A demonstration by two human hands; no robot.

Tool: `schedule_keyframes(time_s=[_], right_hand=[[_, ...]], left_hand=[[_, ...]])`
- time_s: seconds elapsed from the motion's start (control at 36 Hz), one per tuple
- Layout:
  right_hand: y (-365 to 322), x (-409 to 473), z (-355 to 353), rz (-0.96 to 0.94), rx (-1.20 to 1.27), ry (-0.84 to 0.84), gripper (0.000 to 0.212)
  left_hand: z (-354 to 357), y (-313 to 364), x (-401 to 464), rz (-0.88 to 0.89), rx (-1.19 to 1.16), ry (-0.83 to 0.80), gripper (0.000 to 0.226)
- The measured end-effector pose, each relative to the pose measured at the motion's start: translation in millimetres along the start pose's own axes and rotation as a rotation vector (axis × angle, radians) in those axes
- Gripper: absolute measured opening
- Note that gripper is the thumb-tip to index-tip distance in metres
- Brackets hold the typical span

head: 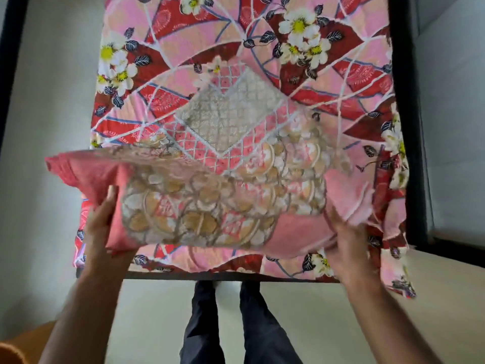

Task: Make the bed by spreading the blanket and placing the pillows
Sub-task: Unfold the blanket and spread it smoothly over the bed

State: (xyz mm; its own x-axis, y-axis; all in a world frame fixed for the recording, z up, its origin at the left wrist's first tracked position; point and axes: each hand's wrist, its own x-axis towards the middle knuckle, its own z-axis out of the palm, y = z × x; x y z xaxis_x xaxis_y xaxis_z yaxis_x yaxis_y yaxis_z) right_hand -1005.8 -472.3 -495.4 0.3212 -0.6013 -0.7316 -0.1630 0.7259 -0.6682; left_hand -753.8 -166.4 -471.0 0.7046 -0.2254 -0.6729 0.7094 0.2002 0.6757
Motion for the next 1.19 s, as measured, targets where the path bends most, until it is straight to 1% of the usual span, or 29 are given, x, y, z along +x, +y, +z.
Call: schedule_keyframes(time_s=[0.03,0.08,0.11,0.14,0.19,0.25,0.31,0.33,0.39,0.42,0.5,0.56,0.64,0.69,0.72,0.78,0.81,0.83,0.86,0.92,1.0,1.06,1.11,1.14,1.17,1.19], right_hand=[[21.1,-6.2,-11.6,0.081,-0.042,0.007,0.025],[59.8,-13.1,-31.6,0.264,-0.158,0.010,0.035],[73.7,-13.8,-39.4,0.328,-0.203,0.019,0.038],[83.7,-11.0,-46.7,0.369,-0.236,0.028,0.039],[92.7,0.7,-56.2,0.396,-0.239,0.034,0.039],[89.3,12.7,-58.5,0.372,-0.269,0.002,0.037],[83.8,27.1,-55.8,0.316,-0.364,0.051,0.041],[81.4,34.8,-54.1,0.295,-0.398,0.103,0.049],[76.2,49.4,-50.4,0.258,-0.371,0.199,0.071],[72.3,54.7,-47.2,0.219,-0.332,0.237,0.074],[53.8,63.7,-37.7,0.057,-0.214,0.321,0.061],[43.6,76.4,-38.1,0.018,-0.186,0.392,0.073],[43.5,111.4,-58.8,0.044,-0.147,0.399,0.083],[44.5,123.3,-72.9,0.058,-0.191,0.419,0.089],[40.6,116.4,-71.4,0.075,-0.207,0.408,0.087],[33.8,98.0,-59.7,0.104,-0.242,0.335,0.062],[35.3,94.2,-58.0,0.109,-0.266,0.311,0.050],[35.1,84.2,-52.5,0.097,-0.287,0.295,0.045],[37.6,80.7,-52.3,0.092,-0.287,0.293,0.047],[46.0,66.9,-52.4,0.052,-0.191,0.302,0.048],[67.9,33.8,-61.7,-0.032,-0.092,0.365,0.028],[92.8,5.5,-74.1,-0.008,-0.041,0.401,0.027],[123.0,-23.8,-88.1,0.086,-0.038,0.447,0.029],[139.0,-37.4,-95.8,0.145,-0.075,0.467,0.029],[154.1,-49.6,-103.1,0.214,-0.125,0.469,0.027],[167.1,-59.7,-108.8,0.287,-0.191,0.439,0.022]], left_hand=[[-10.9,-2.7,-1.5,-0.045,0.012,0.001,0.063],[-28.5,-15.9,-3.3,-0.067,0.146,0.069,0.035],[-40.6,-24.4,-2.4,-0.082,0.214,0.138,0.033],[-50.8,-32.5,-3.8,-0.115,0.245,0.172,0.034],[-67.0,-48.0,-9.8,-0.185,0.260,0.185,0.035],[-76.4,-62.6,-19.9,-0.264,0.252,0.188,0.030],[-81.7,-75.4,-29.9,-0.282,0.261,0.156,0.029],[-82.0,-81.2,-33.8,-0.276,0.295,0.134,0.034],[-81.5,-89.9,-37.8,-0.239,0.380,0.110,0.048],[-82.3,-93.6,-38.8,-0.219,0.411,0.114,0.046],[-85.3,-101.4,-37.6,-0.158,0.479,0.205,0.036],[-84.5,-101.9,-35.3,-0.117,0.517,0.262,0.031],[-79.8,-98.6,-24.2,-0.041,0.537,0.321,0.044],[-78.0,-97.4,-16.3,-0.016,0.524,0.346,0.048],[-76.1,-97.2,-13.6,-0.003,0.526,0.347,0.044],[-71.0,-98.7,-9.5,0.048,0.559,0.342,0.035],[-68.3,-98.5,-8.4,0.081,0.571,0.340,0.035],[-65.8,-97.0,-7.8,0.112,0.577,0.341,0.036],[-64.1,-94.1,-6.8,0.151,0.579,0.348,0.036],[-66.3,-84.8,-5.1,0.231,0.563,0.391,0.038],[-80.8,-66.5,-4.9,0.327,0.554,0.490,0.045],[-93.7,-56.2,-6.6,0.383,0.590,0.535,0.047],[-107.3,-53.0,-7.5,0.395,0.728,0.560,0.039],[-112.5,-53.2,-8.4,0.385,0.828,0.570,0.037],[-119.4,-54.5,-8.4,0.366,0.935,0.592,0.042],[-125.0,-55.9,-7.4,0.340,1.047,0.625,0.052]])
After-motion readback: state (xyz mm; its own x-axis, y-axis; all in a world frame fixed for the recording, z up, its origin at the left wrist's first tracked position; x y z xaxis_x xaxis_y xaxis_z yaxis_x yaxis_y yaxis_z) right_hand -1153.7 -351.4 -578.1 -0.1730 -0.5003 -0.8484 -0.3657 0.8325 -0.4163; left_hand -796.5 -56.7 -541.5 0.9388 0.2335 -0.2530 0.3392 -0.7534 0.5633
